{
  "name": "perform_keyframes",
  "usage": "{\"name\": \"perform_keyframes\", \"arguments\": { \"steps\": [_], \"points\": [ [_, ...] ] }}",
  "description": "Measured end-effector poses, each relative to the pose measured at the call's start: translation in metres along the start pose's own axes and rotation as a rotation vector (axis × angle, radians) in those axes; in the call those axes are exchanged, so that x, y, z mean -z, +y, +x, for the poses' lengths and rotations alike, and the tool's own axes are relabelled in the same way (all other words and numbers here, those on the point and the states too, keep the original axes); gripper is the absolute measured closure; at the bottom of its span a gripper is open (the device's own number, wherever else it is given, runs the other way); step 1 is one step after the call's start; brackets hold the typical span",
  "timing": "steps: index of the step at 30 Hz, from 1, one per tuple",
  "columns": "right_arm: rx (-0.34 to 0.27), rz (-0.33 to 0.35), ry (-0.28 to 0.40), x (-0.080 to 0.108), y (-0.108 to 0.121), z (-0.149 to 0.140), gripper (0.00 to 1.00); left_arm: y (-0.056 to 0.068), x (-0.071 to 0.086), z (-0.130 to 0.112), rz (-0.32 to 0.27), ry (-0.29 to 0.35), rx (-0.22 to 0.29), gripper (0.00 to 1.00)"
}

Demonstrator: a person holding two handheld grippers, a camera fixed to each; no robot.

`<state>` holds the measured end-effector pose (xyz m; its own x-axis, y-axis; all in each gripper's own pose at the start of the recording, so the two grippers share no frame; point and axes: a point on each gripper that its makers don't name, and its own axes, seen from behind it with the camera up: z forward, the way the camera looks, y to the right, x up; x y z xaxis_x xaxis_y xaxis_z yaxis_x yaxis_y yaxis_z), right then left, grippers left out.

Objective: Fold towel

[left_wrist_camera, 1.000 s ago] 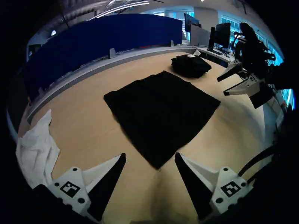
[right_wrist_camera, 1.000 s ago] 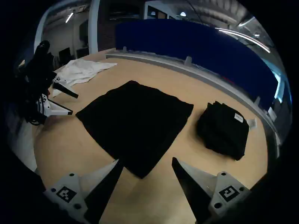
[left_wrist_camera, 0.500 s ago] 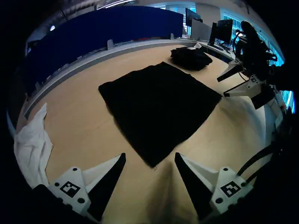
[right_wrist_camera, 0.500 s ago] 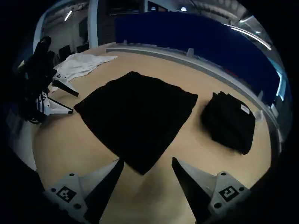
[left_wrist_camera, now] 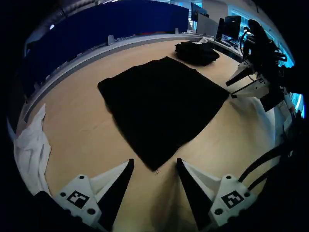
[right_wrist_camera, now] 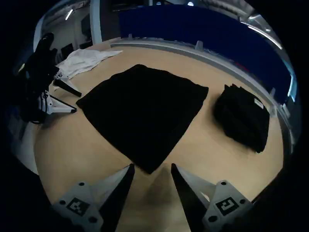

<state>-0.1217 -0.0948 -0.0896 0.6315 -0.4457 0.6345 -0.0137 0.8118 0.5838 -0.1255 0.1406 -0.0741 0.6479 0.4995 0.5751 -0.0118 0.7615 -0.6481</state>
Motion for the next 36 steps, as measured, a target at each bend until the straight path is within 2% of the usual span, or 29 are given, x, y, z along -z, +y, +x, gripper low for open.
{"name": "perform_keyframes", "arguments": {
  "steps": [7, 11, 12, 15, 21, 25, 27, 29, 36],
  "points": [
    [-0.005, 0.004, -0.012, -0.0026, -0.0021, -0.0053, 0.4, 0.0017, 0.0014, 0.0011, -0.004, -0.013, -0.001, 0.33],
    [-0.015, 0.004, -0.015, -0.0066, -0.0028, -0.006, 0.54, 0.0031, 0.0019, 0.0022, -0.01, -0.019, -0.017, 0.42],
    [-0.017, 0.002, -0.015, -0.0073, -0.0027, -0.0059, 0.58, 0.0037, 0.002, 0.0024, -0.01, -0.02, -0.022, 0.43],
    [-0.021, 0.0, -0.014, -0.0082, -0.0025, -0.0055, 0.62, 0.005, 0.002, 0.0028, -0.009, -0.02, -0.029, 0.47],
    [-0.031, -0.005, -0.015, -0.0085, -0.0005, -0.0058, 0.76, 0.0053, 0.0004, 0.0017, -0.007, -0.022, -0.018, 0.49],
    [-0.042, -0.007, -0.015, -0.0082, 0.0001, -0.006, 0.8, 0.0062, -0.0016, 0.0014, -0.01, -0.027, -0.02, 0.5],
    [-0.046, -0.009, -0.015, -0.0079, 0.0004, -0.0061, 0.84, 0.0069, -0.0022, 0.0015, -0.01, -0.029, -0.024, 0.57],
    [-0.05, -0.011, -0.015, -0.0077, 0.0005, -0.0066, 0.86, 0.0077, -0.0028, 0.0016, -0.009, -0.03, -0.029, 0.69],
    [-0.06, 0.002, -0.021, -0.0063, -0.0018, -0.0072, 0.91, 0.0099, -0.0002, 0.002, -0.012, -0.035, -0.034, 0.77]
  ]
}}
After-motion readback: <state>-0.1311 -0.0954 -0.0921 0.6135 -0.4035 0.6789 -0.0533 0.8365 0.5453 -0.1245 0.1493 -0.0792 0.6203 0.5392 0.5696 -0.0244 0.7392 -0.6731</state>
